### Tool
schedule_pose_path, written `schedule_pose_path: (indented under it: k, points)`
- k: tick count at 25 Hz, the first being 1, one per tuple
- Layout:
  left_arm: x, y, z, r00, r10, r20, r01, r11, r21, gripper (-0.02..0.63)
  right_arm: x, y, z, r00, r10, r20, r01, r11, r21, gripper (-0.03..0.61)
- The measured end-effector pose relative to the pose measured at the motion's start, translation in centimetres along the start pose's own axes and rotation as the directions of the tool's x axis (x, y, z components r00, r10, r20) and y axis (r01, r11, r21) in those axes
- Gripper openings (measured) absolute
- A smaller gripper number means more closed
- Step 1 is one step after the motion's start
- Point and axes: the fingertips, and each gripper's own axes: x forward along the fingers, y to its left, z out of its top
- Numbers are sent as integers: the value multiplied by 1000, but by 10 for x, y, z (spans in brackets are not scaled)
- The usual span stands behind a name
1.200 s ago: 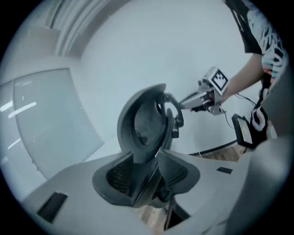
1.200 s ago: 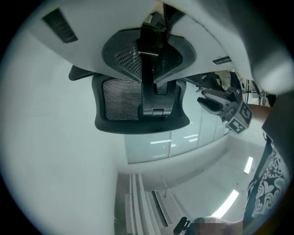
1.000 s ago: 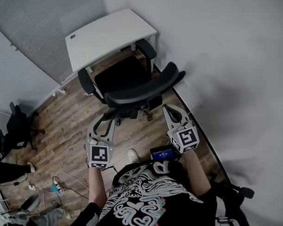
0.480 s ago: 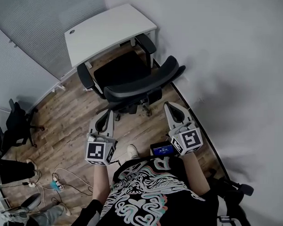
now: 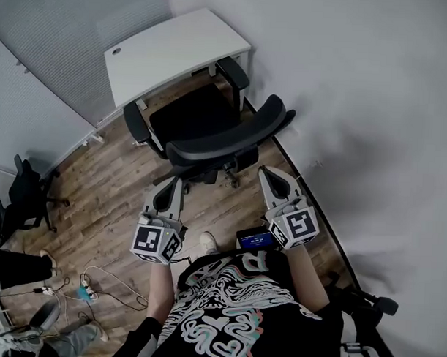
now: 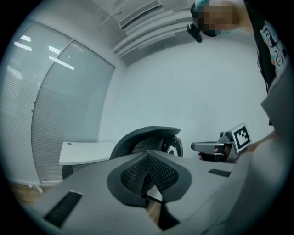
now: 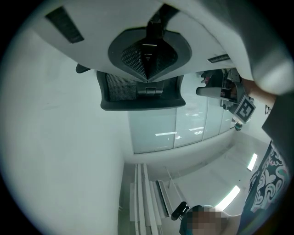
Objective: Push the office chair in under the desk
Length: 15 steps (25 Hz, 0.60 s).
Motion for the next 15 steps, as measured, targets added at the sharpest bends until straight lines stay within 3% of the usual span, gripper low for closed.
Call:
schedule_pose_path:
  k: [5,10,15]
  points:
    - [5,4,5,1000,-15,25,15,1000,2,18,12,3,-3,1000,8,-16,-8,1000,1,17]
    - [11,8,-3,1000,19,2,-19,999,49,18,12,-1,-8,999,10,-34,-10,1000,7,17]
    - [13,6,-6,1000,12,-14,-11,1000,17,18,11,-5,-6,999,24,-39,-24,1000,2,17]
